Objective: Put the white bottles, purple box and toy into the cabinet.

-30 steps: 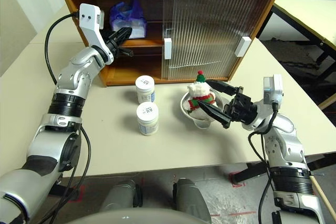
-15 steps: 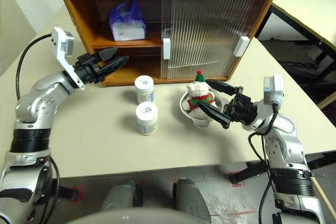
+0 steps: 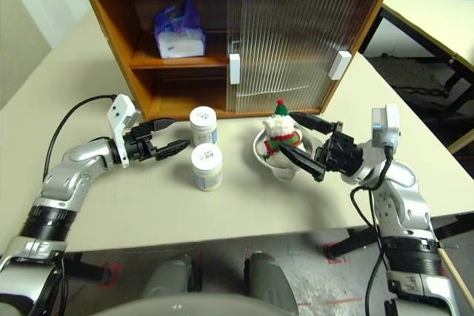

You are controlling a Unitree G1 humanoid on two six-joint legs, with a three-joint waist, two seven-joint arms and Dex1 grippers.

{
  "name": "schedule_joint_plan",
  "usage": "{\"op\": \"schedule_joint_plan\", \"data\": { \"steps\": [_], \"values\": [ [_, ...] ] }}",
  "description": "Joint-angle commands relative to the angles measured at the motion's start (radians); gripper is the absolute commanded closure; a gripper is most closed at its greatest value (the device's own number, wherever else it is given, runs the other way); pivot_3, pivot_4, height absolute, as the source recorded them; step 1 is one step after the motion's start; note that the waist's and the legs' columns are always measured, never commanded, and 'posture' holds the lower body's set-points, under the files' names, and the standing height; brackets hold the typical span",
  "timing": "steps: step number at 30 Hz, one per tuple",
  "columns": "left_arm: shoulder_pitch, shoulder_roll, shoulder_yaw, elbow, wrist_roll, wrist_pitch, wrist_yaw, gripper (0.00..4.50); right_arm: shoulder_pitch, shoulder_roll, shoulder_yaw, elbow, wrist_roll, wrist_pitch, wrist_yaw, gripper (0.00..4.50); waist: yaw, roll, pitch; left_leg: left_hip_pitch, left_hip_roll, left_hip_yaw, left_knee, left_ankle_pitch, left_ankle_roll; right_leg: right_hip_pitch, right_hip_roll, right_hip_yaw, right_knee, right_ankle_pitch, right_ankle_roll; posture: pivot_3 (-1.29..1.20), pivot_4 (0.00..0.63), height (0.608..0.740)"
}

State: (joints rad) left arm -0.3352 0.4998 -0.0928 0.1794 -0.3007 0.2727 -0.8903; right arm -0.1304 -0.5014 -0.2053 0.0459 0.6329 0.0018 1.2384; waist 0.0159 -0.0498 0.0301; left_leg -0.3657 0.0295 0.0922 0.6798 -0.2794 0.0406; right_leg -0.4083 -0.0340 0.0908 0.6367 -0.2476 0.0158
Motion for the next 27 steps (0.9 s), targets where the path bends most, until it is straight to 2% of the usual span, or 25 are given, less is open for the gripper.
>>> {"op": "schedule_joint_plan", "data": {
  "steps": [1, 14, 24, 27],
  "values": [
    [0.002, -0.001, -0.061, 0.073, 0.097, -0.064, 0.001, 0.05, 0.002, -0.009, -0.001, 0.001, -0.003, 0.006, 0.001, 0.0, 0.001, 0.0, 0.0, 0.0, 0.0, 0.0, 0.0, 0.0, 0.0, 0.0, 0.0, 0.0, 0.0, 0.0, 0.0, 0.07, 0.0, 0.74],
    [-0.067, -0.162, -0.079, 0.237, 0.14, -0.157, 0.025, 0.05, -0.003, -0.015, 0.001, 0.002, -0.005, 0.013, 0.001, 0.0, 0.002, 0.001, -0.001, -0.001, -0.001, 0.0, 0.0, 0.0, 0.0, 0.0, 0.0, 0.0, 0.0, 0.001, 0.001, 0.07, 0.0, 0.74],
    [-0.168, -0.262, -0.075, 0.419, 0.205, -0.251, 0.121, 0.05, 0.003, -0.013, 0.001, -0.009, -0.008, 0.014, -0.007, 0.0, 0.002, 0.001, -0.001, -0.002, -0.001, 0.0, 0.0, 0.0, 0.001, 0.0, 0.0, 0.0, -0.001, 0.001, 0.002, 0.06, 0.0, 0.74],
    [-0.178, -0.274, -0.07, 0.438, 0.199, -0.252, 0.115, 1.03, 0.001, -0.014, 0.0, -0.005, -0.009, 0.012, -0.006, 0.0, 0.002, 0.001, -0.001, -0.002, -0.002, -0.001, 0.0, 0.0, 0.001, 0.0, 0.0, 0.0, -0.001, 0.002, 0.002, 0.06, 0.0, 0.74]
  ]
}}
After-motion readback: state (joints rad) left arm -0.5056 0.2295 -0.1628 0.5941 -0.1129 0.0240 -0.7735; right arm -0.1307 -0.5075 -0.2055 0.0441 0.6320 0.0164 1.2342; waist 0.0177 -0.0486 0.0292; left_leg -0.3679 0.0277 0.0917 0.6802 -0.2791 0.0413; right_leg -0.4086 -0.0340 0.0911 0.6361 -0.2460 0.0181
